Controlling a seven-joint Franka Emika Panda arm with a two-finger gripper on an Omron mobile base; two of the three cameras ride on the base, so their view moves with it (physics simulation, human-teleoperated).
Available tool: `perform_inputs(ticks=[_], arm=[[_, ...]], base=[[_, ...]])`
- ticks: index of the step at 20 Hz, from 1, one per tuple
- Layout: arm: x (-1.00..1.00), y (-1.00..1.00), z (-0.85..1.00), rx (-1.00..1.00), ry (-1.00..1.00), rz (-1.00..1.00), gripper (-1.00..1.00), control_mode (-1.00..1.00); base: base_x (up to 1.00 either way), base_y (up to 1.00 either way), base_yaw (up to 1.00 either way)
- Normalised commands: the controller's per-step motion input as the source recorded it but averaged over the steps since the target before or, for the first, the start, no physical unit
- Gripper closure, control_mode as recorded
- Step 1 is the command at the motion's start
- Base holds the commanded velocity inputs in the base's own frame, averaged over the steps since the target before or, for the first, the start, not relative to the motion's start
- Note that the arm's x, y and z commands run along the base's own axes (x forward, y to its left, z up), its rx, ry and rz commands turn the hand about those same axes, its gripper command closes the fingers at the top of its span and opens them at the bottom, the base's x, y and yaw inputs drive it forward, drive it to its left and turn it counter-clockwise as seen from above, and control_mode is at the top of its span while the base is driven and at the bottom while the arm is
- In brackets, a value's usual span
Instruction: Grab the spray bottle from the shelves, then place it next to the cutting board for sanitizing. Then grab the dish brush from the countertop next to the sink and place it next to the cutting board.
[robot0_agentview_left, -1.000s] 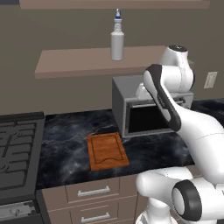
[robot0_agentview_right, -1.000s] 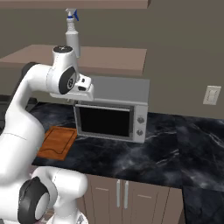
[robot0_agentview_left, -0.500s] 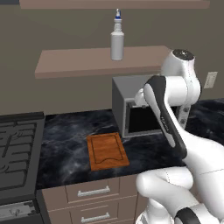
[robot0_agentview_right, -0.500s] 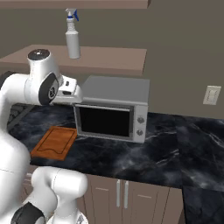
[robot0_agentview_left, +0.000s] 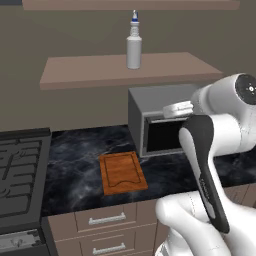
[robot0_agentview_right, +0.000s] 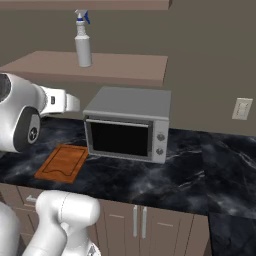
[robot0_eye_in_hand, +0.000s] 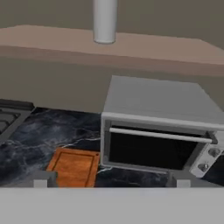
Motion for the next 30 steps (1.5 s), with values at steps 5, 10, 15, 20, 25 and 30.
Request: perform_inputs(ticks=[5,10,15,20,25,30], arm=[[-0.37,0.02,0.88,0.0,-0.34,0.0,-1.0,-1.0],[-0.22,0.02,0.82,0.0,-0.29,0.0,-1.0,-1.0],[-0.13,0.01,0.79,0.0,-0.32,0.0,-1.0,-1.0],[0.05,0.08,0.42,0.0,-0.27,0.0,-1.0,-1.0],[0.24,0.07,0.2,0.02,-0.05,0.01,-1.0,-1.0],[0.58,0.06,0.02,0.04,0.08,0.02,-1.0,-1.0]], base=[[0.0,0.0,0.0],[0.0,0.0,0.0],[0.0,0.0,0.0],[0.0,0.0,0.0],[0.0,0.0,0.0],[0.0,0.0,0.0]])
